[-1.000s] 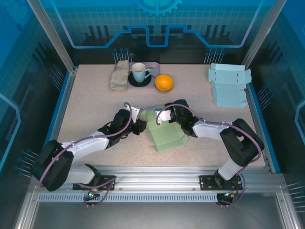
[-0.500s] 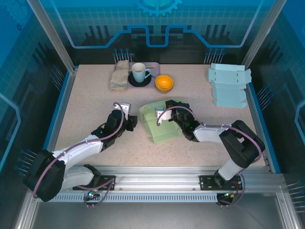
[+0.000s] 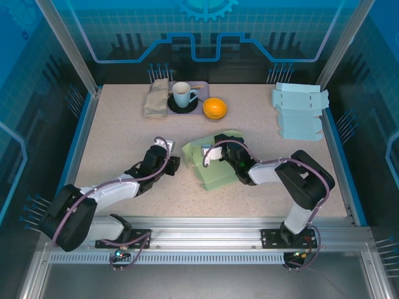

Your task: Fold the paper box

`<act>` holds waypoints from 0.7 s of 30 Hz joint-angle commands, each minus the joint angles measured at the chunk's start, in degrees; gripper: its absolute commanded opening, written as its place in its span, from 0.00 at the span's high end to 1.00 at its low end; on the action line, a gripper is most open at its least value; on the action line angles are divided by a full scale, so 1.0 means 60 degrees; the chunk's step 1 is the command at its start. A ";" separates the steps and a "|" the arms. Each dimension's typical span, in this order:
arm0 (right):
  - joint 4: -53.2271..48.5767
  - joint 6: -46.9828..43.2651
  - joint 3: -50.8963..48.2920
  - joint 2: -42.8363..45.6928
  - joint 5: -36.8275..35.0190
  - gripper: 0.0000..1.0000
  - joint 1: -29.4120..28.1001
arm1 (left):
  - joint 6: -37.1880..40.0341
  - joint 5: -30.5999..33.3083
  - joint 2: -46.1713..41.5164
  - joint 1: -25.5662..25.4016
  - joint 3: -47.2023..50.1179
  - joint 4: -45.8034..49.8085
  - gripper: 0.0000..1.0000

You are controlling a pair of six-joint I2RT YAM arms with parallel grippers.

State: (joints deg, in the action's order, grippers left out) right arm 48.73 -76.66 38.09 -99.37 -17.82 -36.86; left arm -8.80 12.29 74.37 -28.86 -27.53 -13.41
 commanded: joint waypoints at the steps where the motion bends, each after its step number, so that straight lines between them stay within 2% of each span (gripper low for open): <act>1: 0.0646 -0.0091 -0.0229 -0.0193 -0.0172 1.00 -0.0140 | 0.0206 -0.0701 0.0187 0.0044 -0.0196 -0.0475 0.58; 9: 0.0989 0.0092 -0.0556 -0.0019 -0.0347 1.00 -0.0258 | 0.0371 -0.1126 0.0542 0.0044 -0.0287 -0.0757 0.58; 21: 0.0946 0.0311 -0.0667 -0.0070 -0.0566 1.00 -0.0345 | 0.0591 -0.2297 0.1384 0.0021 -0.0902 -0.1174 0.57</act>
State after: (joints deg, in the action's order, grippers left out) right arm 53.65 -76.49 35.18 -99.44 -20.62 -37.89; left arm -6.81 2.22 81.34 -28.86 -30.74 -17.76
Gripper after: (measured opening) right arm 0.044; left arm 0.426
